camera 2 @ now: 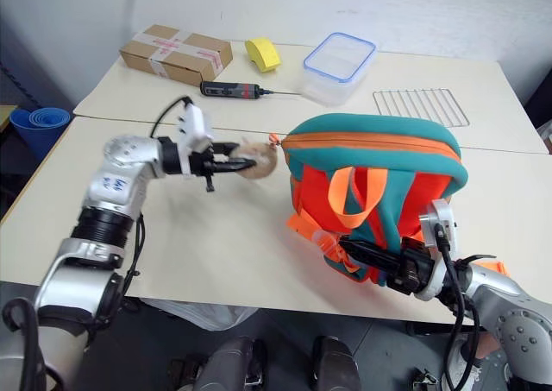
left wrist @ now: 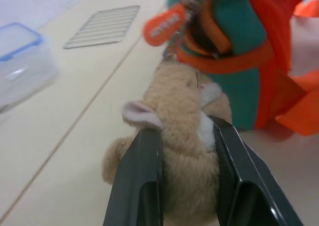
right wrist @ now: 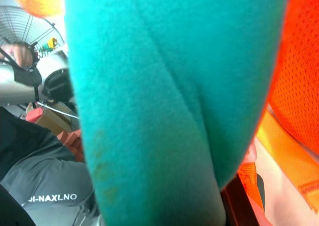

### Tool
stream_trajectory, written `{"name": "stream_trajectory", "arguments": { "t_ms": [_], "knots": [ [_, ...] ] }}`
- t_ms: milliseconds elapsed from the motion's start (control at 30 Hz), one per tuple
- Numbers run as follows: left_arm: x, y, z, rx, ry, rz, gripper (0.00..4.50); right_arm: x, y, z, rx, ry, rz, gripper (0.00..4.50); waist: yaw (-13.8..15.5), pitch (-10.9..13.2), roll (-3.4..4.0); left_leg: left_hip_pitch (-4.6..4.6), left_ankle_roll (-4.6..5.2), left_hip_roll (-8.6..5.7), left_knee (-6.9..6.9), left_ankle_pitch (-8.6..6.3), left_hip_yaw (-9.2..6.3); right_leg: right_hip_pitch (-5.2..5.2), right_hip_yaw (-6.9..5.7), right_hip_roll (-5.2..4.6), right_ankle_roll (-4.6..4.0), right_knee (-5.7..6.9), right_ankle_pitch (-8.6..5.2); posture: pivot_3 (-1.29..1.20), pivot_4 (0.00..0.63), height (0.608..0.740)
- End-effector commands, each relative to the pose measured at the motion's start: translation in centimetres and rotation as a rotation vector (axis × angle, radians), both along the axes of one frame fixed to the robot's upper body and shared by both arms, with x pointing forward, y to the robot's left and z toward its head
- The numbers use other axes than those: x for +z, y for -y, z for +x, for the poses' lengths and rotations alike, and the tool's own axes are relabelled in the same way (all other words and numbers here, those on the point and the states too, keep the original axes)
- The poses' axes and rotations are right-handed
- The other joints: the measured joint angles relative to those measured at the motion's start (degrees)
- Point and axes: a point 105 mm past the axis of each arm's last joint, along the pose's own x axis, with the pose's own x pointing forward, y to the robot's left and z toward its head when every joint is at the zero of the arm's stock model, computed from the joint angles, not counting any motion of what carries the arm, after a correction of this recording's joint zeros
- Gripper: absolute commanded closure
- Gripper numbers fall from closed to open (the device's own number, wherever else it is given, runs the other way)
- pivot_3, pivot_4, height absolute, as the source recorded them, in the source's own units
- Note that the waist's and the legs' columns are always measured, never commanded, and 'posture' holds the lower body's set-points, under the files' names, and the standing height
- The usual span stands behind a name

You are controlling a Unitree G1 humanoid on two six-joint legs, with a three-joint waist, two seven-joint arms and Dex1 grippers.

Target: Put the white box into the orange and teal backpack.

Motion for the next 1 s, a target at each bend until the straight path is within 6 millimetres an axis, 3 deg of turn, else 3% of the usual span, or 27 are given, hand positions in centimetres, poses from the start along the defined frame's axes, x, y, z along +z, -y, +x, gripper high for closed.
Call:
{"name": "stream_trajectory", "arguments": {
  "t_ms": [33,133,233,367,433,500,567,633,700,800,900,1000],
  "knots": [
    [-2.2,2.2,-1.3,-0.069,-0.038,-0.005,3.4,0.8,0.4,0.0,-0.031,0.043,0.029,4.5,-0.01,0.0,0.0,0.0,0.0,0.0,0.0,0.0,0.0,0.0,0.02,-0.01,0.0,0.01,0.0,0.0,0.15,0.74],
    [-3.0,3.5,-2.1,-0.086,-0.075,-0.036,3.4,0.7,0.5,0.1,-0.057,0.047,0.048,4.5,0.01,0.0,0.0,-0.01,0.0,0.03,0.01,0.0,-0.02,-0.01,0.1,-0.02,0.0,0.0,0.0,0.0,0.15,0.74],
    [-2.8,2.6,-2.4,-0.057,-0.112,-0.062,3.4,0.8,1.1,0.7,-0.123,0.071,0.057,4.5,0.0,0.0,0.0,-0.01,0.0,0.02,0.01,0.01,-0.06,0.02,0.14,-0.05,0.0,0.01,0.0,0.0,0.15,0.74],
    [-2.4,-0.2,-3.4,-0.015,-0.147,-0.055,2.39,0.7,2.7,2.3,-0.267,0.142,0.02,4.5,-0.39,-0.01,0.02,0.0,0.0,0.03,0.01,0.01,-0.05,0.01,0.16,-0.05,0.0,0.02,0.0,0.0,0.15,0.74],
    [-1.6,-1.7,-4.4,-0.005,-0.155,-0.076,1.73,0.3,3.4,3.0,-0.334,0.275,-0.147,3.85,-0.59,-0.04,0.08,0.01,-0.02,0.06,0.0,0.01,-0.01,-0.02,0.19,-0.04,0.0,0.04,0.0,0.0,0.15,0.74],
    [-1.2,-3.5,-5.4,0.024,-0.152,-0.076,1.05,-0.3,4.1,2.0,-0.286,0.386,-0.35,3.22,-0.55,-0.01,0.2,0.01,-0.04,0.06,0.0,0.01,0.0,-0.05,0.27,-0.04,0.0,0.05,-0.01,0.0,0.15,0.74],
    [-1.1,-5.7,-6.5,0.053,-0.162,-0.097,0.41,-0.2,5.8,0.6,-0.274,0.393,-0.402,2.5,-0.32,-0.01,0.21,0.01,-0.04,0.05,-0.06,0.01,-0.01,-0.06,0.33,-0.03,0.0,0.02,-0.01,0.0,0.15,0.74],
    [-2.3,-8.5,-7.5,0.116,-0.158,-0.07,0.0,-0.4,8.3,-0.3,-0.309,0.403,-0.465,1.84,-0.15,-0.01,0.21,0.01,-0.05,0.06,-0.08,0.0,-0.07,-0.01,0.32,-0.03,-0.01,0.0,-0.01,0.0,0.15,0.74],
    [-4.4,-11.7,-9.2,0.176,-0.16,-0.019,0.0,-0.4,11.2,-0.7,-0.361,0.449,-0.546,1.13,-0.19,-0.03,0.25,0.06,-0.02,0.03,-0.07,0.0,0.0,0.05,0.3,-0.05,0.0,-0.06,-0.01,0.0,0.15,0.74],
    [-5.9,-13.6,-10.6,0.244,-0.133,0.024,0.0,-0.6,13.9,-0.4,-0.386,0.515,-0.666,0.09,-0.36,-0.03,0.25,0.31,0.06,0.06,-0.08,-0.13,0.19,0.16,0.33,-0.16,0.02,-0.16,0.0,0.0,0.15,0.74],
    [-6.0,-13.6,-11.2,0.262,-0.11,0.043,0.0,-1.8,15.3,-0.3,-0.3,0.554,-0.82,0.04,-0.07,0.0,0.31,0.46,0.04,0.11,-0.08,-0.3,0.27,0.16,0.7,-0.45,0.01,-0.26,0.0,0.0,0.15,0.74],
    [-5.7,-13.4,-11.7,0.271,-0.103,0.025,0.0,-1.4,16.4,1.1,-0.317,0.564,-0.834,0.04,-0.41,0.0,0.31,0.64,-0.06,0.15,-0.15,-0.33,0.34,0.17,0.84,-0.47,-0.05,-0.14,-0.03,0.0,0.15,0.74]
  ]
}}
